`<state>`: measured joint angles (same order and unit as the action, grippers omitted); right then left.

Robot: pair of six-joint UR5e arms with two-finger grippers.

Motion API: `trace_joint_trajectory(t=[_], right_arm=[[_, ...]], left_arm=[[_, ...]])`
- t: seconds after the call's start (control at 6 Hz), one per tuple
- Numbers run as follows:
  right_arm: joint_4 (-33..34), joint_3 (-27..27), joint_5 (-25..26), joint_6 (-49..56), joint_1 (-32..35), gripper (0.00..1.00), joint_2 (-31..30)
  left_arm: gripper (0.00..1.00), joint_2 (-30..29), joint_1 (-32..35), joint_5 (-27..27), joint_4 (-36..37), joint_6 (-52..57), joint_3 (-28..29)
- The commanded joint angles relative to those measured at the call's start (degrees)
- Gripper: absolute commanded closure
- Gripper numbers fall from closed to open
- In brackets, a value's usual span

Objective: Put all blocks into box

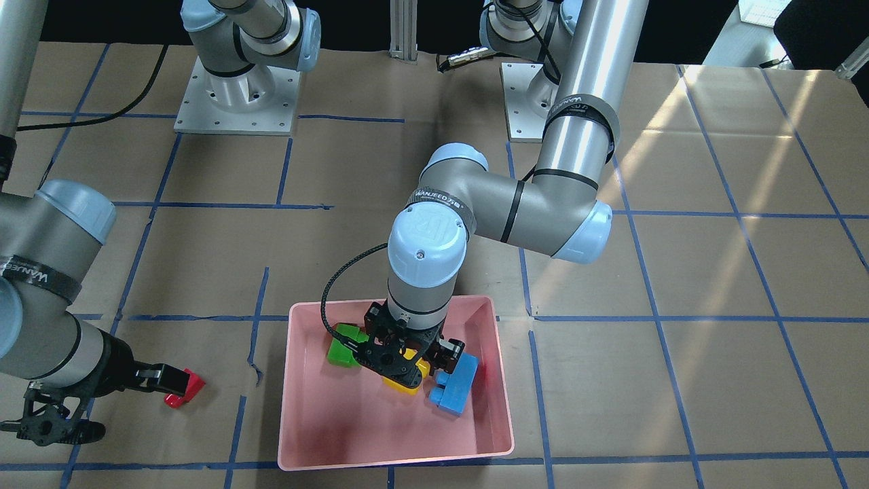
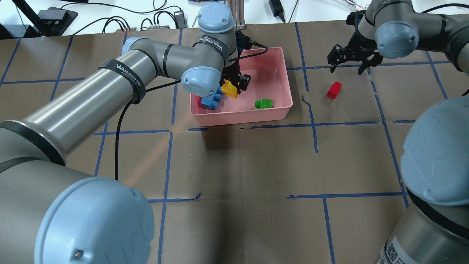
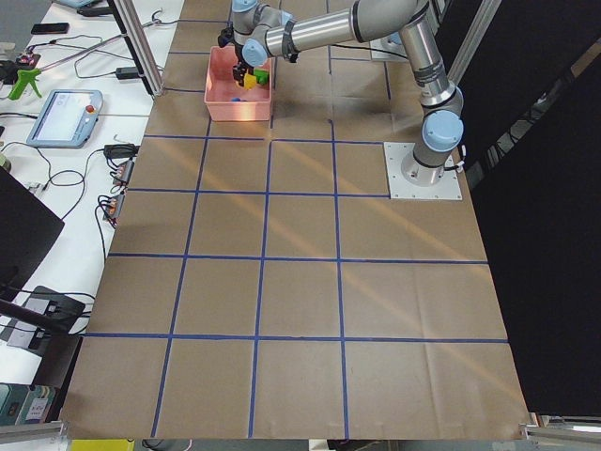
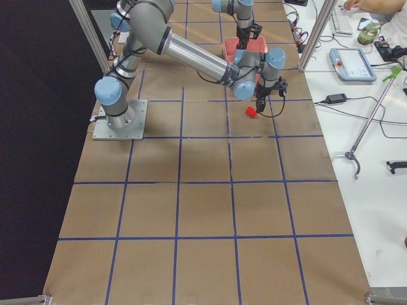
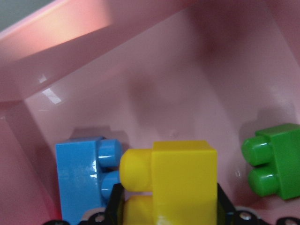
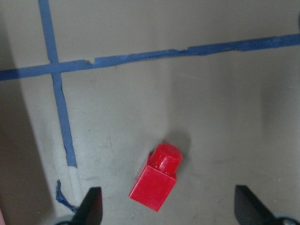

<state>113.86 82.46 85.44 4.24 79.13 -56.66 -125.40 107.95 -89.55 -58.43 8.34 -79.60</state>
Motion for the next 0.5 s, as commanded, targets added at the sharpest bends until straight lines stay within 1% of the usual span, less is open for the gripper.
trace_joint_trajectory(t=[0.0,0.17,0.33], right_arm=[[0.1,1.6,0.2,-6.4,0.3,0.01,1.2],[-0.2,2.9,0.5,-12.8,0.4,0.01,2.5],[2.1,4.9,0.4,-14.0,0.4,0.01,2.7]], left_arm=[[0.01,2.2,-2.7,-0.3,-2.4,0.2,0.3],[0.01,6.4,-5.6,-0.4,-9.4,0.5,0.2],[0.01,10.7,-6.8,-0.6,-14.6,0.4,-0.9]])
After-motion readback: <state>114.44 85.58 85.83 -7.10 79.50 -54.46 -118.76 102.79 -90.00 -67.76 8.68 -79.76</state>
